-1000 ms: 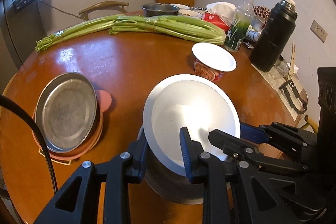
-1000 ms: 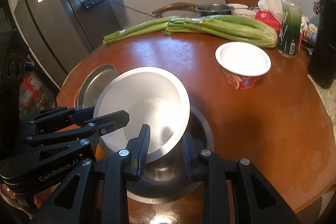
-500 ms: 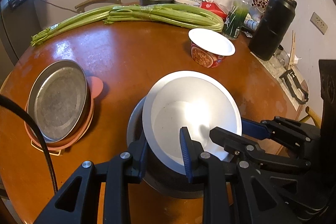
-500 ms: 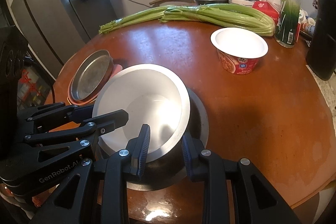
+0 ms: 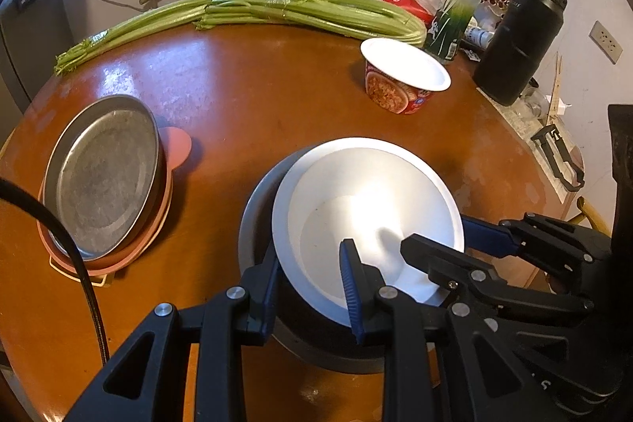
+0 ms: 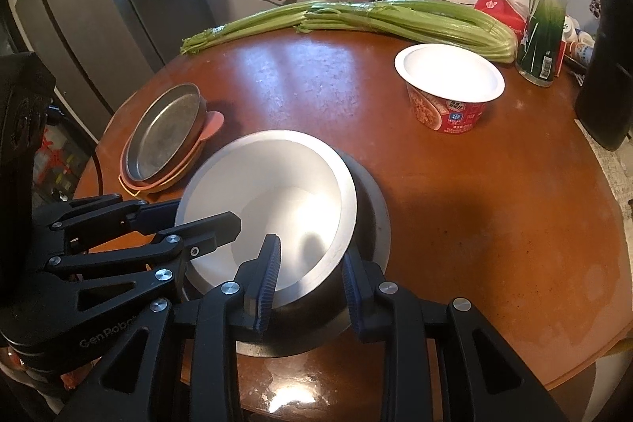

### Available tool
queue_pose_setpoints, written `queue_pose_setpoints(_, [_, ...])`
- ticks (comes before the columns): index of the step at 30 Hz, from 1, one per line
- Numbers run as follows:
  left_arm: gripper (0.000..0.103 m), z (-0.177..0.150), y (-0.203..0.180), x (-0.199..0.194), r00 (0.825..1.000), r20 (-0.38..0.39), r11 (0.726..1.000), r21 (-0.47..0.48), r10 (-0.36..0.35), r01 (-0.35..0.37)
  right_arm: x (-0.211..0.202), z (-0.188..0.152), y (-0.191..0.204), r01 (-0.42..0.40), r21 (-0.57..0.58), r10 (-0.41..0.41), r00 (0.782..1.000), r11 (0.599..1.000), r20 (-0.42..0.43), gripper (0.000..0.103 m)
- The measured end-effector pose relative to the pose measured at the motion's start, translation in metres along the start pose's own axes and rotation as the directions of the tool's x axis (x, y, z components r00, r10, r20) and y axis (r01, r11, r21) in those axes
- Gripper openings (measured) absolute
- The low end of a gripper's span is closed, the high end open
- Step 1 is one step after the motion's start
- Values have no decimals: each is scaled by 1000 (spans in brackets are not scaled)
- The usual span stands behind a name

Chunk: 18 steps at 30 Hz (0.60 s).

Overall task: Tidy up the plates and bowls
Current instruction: 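Lower the white bowl into the steel bowl and open the left gripper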

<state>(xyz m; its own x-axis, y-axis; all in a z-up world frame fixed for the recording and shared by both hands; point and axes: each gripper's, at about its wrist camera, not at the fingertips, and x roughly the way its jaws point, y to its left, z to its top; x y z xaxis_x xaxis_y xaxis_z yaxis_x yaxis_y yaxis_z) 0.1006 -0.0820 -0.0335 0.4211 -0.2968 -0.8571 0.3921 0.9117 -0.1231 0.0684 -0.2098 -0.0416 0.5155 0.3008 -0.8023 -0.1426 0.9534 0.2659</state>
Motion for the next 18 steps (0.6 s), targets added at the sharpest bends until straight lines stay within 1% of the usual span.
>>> queue_pose_setpoints(5, [29, 0, 1, 3, 1000, -5, 1000, 2, 6, -6, 3, -1, 0, 10, -2, -10, 1000, 1000, -6, 33])
queue_pose_setpoints(10, [31, 0, 3, 3, 1000, -2, 1000, -2, -2, 2, 2, 0, 0, 13, -2, -13, 1000, 1000, 0, 34])
queue_pose_setpoints(18, [35, 1, 4, -4, 1000, 17, 1000, 1, 2, -2, -4, 1, 0, 16, -1, -16, 1000, 1000, 21, 39])
